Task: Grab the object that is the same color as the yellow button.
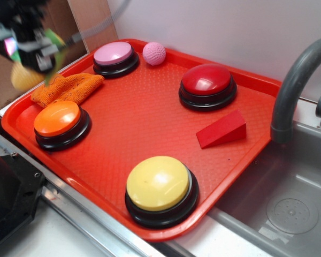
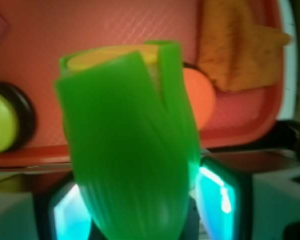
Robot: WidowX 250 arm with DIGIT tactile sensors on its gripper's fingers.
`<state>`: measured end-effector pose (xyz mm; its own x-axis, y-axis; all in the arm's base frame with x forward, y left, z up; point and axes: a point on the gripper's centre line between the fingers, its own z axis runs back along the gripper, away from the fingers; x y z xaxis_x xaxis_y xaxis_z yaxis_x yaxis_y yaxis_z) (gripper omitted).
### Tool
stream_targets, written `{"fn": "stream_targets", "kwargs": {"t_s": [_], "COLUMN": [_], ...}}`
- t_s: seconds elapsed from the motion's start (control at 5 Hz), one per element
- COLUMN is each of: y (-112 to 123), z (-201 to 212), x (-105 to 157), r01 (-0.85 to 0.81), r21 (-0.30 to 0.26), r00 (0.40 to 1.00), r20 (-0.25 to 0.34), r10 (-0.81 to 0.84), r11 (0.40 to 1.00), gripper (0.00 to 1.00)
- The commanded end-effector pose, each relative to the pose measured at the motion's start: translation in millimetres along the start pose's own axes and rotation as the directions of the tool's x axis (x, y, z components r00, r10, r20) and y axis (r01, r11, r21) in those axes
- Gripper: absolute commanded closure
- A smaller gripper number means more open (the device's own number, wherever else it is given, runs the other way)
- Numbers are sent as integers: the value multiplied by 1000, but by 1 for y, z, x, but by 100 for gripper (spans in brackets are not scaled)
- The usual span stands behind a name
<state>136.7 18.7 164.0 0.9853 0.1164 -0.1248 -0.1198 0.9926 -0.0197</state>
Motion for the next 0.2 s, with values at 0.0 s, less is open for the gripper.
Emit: {"fn": "stream_targets", "kwargs": {"t_s": [0.0], "y": [2], "z": [64], "x": [-18], "r01": [-18], "r21": [26], "r00": [999], "r20": [48], "r10": [16], "r11": [1000], "gripper": [100]}}
